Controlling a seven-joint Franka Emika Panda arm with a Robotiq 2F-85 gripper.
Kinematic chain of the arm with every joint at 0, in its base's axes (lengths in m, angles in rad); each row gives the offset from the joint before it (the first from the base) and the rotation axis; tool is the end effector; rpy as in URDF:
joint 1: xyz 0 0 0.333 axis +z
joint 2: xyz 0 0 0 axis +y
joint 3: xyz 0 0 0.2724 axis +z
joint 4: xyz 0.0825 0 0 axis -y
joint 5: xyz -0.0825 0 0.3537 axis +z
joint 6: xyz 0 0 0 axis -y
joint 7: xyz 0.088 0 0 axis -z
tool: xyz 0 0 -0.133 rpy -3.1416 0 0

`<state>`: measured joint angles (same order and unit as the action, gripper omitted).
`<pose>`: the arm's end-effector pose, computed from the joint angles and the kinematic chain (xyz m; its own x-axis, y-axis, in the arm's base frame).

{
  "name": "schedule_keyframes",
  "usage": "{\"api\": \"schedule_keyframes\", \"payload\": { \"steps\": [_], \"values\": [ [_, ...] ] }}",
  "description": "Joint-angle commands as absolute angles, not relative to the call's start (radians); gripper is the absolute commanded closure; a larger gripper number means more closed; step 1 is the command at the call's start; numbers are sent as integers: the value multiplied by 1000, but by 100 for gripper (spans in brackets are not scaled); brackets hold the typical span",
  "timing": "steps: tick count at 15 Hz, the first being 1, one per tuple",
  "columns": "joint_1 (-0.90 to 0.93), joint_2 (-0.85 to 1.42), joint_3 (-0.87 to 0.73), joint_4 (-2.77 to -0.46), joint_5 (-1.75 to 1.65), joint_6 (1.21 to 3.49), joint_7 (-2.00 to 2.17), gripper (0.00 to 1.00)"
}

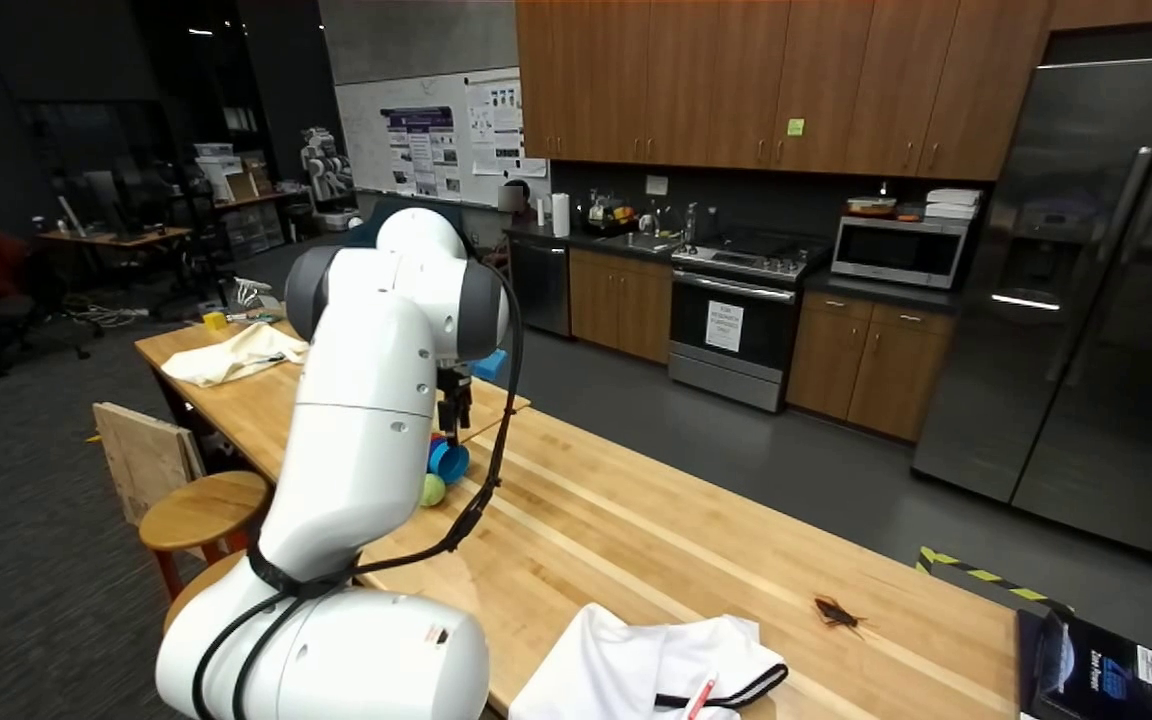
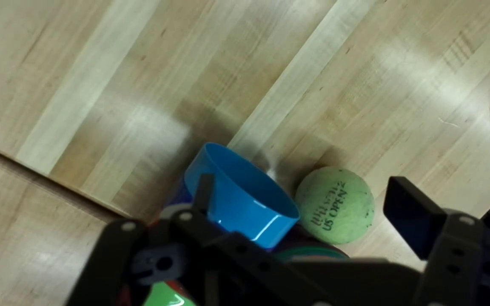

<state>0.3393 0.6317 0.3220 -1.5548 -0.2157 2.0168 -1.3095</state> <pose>0.5204 0.3582 0.2369 -0.4463 0.8945 -0.0266 0.8887 0.4395 -0.1302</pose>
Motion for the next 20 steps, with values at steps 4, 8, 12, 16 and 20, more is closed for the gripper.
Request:
{"api": "schedule_keyframes", "payload": {
  "steps": [4,8,12,16,20],
  "values": [
    [359,631,320,-1572,-226,2036,-1293,0],
    [401,599,337,-1695,-220,2160,-1181,0],
    [466,524,337,-1846,-266,2247,-984,0],
    [495,440,337,-1993,-316,2269,-757,0],
    [497,362,341,-2102,-390,2250,-569,0]
  ]
}}
